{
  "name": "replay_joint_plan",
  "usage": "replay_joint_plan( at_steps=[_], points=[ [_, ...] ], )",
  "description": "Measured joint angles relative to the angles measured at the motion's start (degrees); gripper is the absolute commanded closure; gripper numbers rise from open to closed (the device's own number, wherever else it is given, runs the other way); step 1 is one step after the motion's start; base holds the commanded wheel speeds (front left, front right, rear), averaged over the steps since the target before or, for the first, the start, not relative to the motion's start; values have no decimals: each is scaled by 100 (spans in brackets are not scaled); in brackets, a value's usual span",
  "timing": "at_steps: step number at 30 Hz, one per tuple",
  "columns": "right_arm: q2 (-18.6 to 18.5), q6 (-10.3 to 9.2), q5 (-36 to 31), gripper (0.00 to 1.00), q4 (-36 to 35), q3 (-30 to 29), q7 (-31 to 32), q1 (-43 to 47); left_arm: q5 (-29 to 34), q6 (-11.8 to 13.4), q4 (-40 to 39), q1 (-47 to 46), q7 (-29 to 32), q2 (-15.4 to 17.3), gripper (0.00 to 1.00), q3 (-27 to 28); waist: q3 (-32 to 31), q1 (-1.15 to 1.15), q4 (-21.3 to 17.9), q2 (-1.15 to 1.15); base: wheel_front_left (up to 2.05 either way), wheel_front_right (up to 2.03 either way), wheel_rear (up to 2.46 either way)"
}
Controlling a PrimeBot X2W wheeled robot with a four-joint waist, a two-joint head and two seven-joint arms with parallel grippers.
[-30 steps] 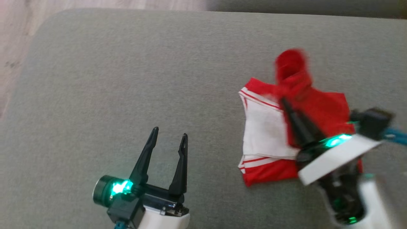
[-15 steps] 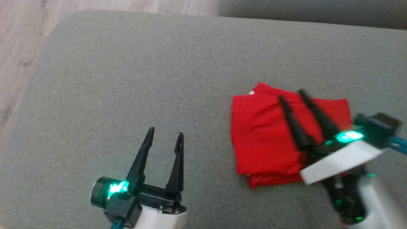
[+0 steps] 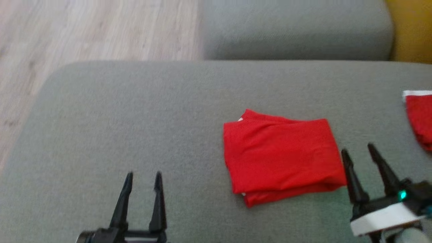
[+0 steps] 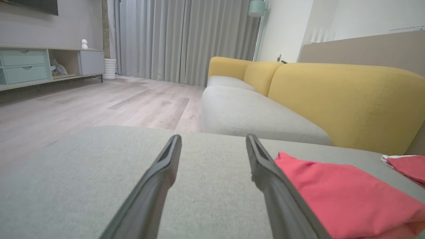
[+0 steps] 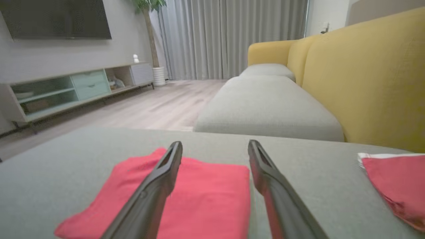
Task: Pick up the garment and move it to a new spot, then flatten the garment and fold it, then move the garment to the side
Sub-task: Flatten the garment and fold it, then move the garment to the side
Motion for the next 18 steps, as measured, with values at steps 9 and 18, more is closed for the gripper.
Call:
replay_joint_plan(
  at_steps=[9,18],
  points=[
    [564,0,-530,0,528,-92,-34,262,94,-12,281,388,0,1,0,372,-479,0,-250,0,0,0,0],
    [761,0,-831,0,653,-201,-37,431,190,-87,415,613,0,2,0,498,-718,1,-256,0,0,0,0]
  ],
)
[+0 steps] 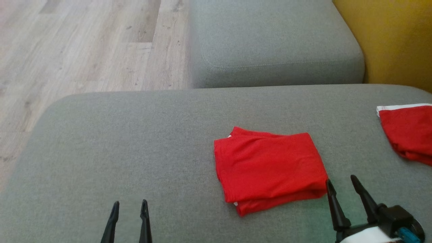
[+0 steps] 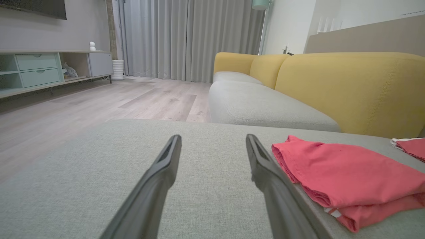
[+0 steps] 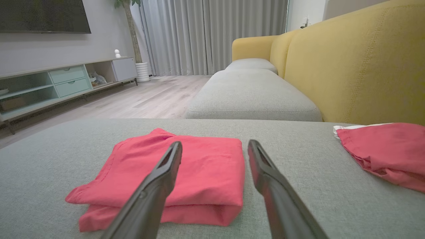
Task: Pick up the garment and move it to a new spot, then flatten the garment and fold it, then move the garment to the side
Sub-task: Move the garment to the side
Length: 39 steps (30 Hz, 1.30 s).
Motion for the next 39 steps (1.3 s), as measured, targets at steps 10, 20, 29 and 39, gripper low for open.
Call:
replay_joint_plan(
  at_steps=[10,20,29,39],
  points=[
    [99,0,-97,0,115,-24,0,99,84,-75,104,9,0,0,0,103,-122,0,-10,0,0,0,0],
    [179,0,-103,0,212,-49,-1,120,108,-80,136,98,0,0,0,100,-95,1,-38,0,0,0,0],
    [256,0,41,0,664,-296,0,-299,153,-66,126,87,0,0,0,9,162,1,-50,0,0,0,0],
    [261,0,347,0,2481,-535,31,-2042,201,-62,146,-152,0,0,0,-286,543,2,10,0,0,0,0]
  ],
)
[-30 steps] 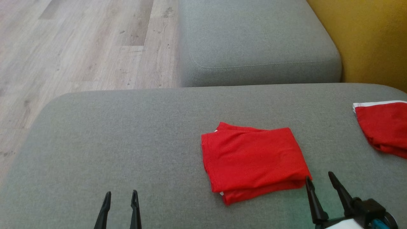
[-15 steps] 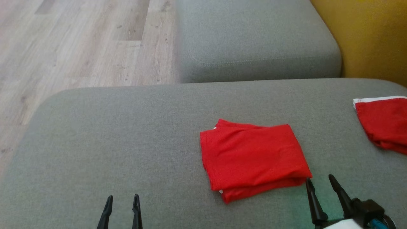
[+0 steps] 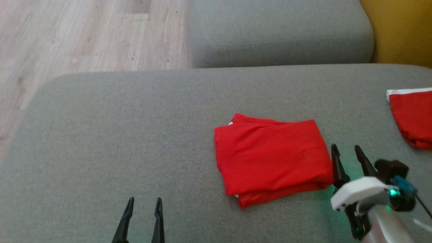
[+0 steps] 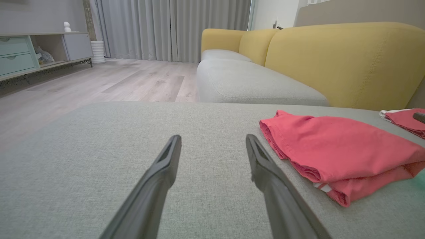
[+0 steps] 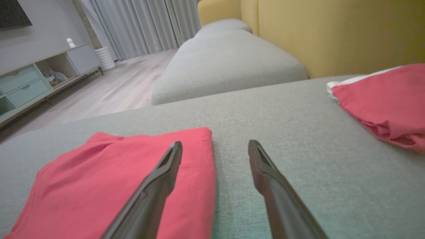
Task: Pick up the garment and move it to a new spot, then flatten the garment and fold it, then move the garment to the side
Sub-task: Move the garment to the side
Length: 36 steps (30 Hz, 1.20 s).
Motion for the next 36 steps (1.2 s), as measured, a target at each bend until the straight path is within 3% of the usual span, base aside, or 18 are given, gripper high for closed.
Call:
replay_joint_plan(
  at_steps=[12,13,15,22,28,29,36],
  points=[
    [-31,0,595,0,2000,672,44,-942,0,136,16,-315,1,0,0,-218,491,0,11,0,0,0,0],
    [-33,0,651,16,2035,759,31,-971,0,140,14,-367,0,-1,0,-221,533,0,11,0,0,0,0],
    [-48,0,760,100,2052,879,25,-1101,0,148,14,-441,0,-1,0,-225,602,-1,-1,0,0,0,0],
    [-368,0,861,100,1722,1300,-15,-1332,-9,213,-53,-484,0,-1,0,-253,818,-1,-221,0,0,0,0],
    [-1271,0,535,100,1090,1363,-15,-2018,-9,292,-146,-875,0,-2,0,-398,1259,0,-507,0,0,0,0],
    [-1567,0,448,100,922,1301,-16,-2265,-14,293,-186,-1097,0,-2,0,-447,1466,0,-597,0,0,0,0],
    [-2403,0,374,100,693,691,-26,-2883,-212,349,-374,-2019,0,-9,0,-619,2334,1,-825,0,0,0,0]
  ],
)
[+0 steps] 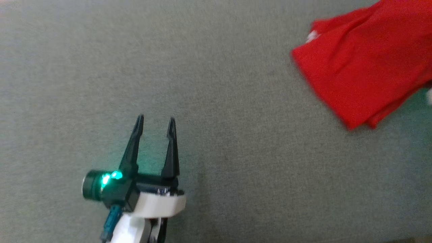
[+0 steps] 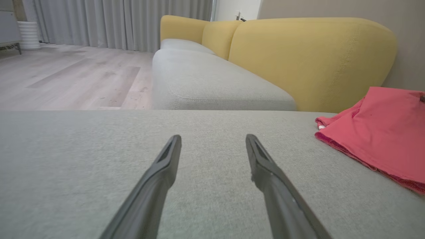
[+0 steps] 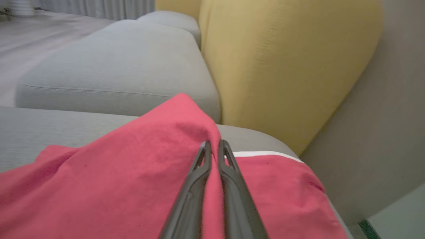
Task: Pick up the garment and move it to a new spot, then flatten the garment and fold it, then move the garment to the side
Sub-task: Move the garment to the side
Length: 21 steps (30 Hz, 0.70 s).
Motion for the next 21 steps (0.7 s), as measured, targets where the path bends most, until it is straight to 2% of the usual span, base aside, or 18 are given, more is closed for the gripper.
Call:
replay_joint_plan(
  at_steps=[10,11,12,16,19,21],
  points=[
    [-711,0,183,99,266,-1136,-5,-163,-57,22,-51,-500,0,-3,0,-143,817,-1,-179,0,0,0,0],
    [-769,0,183,53,332,-1272,-4,-164,-66,36,-92,-558,-1,-4,0,-142,880,-1,-183,0,0,0,0],
    [-804,0,160,0,414,-1406,5,-168,-63,51,-122,-617,-1,-4,0,-140,931,-1,-181,0,0,0,0],
    [-773,0,-158,0,513,-1660,18,-169,-42,151,-269,-734,-1,-5,0,-102,930,0,-124,0,0,0,0],
    [-534,0,-528,0,426,-1768,11,-148,-269,111,-368,-686,-2,-5,0,-58,741,-2,-97,0,0,0,0],
    [-234,0,-722,0,303,-1789,10,-91,-386,34,-358,-580,-2,-9,0,-34,554,-2,-84,0,0,0,0]
  ],
)
